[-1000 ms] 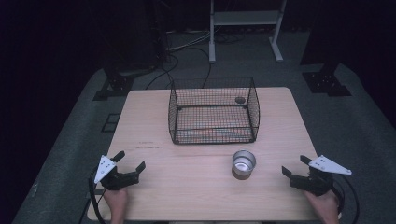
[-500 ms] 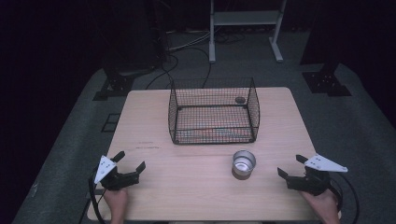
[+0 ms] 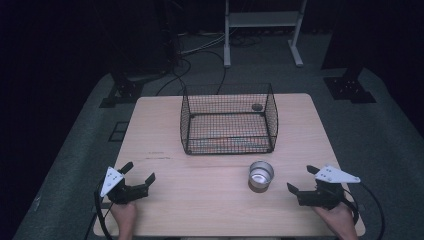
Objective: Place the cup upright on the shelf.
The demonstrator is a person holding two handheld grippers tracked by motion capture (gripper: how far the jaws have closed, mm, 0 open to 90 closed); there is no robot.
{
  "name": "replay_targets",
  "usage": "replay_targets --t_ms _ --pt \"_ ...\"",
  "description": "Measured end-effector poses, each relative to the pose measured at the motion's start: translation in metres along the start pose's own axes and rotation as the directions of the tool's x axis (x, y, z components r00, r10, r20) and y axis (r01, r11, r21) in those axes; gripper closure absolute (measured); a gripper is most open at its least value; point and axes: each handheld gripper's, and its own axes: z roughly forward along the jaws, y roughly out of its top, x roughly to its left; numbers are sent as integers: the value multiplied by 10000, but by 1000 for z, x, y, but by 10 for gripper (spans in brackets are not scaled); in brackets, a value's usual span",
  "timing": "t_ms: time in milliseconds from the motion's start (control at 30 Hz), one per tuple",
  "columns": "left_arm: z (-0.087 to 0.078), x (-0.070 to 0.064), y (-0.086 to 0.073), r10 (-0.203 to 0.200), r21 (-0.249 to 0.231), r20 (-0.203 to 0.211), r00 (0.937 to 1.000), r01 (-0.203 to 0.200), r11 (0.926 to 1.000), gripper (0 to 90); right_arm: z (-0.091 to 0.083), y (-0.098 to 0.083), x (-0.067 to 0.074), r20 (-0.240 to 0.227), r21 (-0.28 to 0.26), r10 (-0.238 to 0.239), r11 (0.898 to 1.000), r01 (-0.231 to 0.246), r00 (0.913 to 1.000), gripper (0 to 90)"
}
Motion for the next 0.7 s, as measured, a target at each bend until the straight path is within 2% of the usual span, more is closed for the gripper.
replay_targets --t_ms 367,700 --pt "-1 0 0 8 -36 6 10000 -8 10000 0 11 4 19 -449 104 -305 9995 310 9985 34" --pt "-1 0 0 28 -42 -1 10000 -28 10000 0 19 9 32 -688 104 -343 9993 351 9970 19"
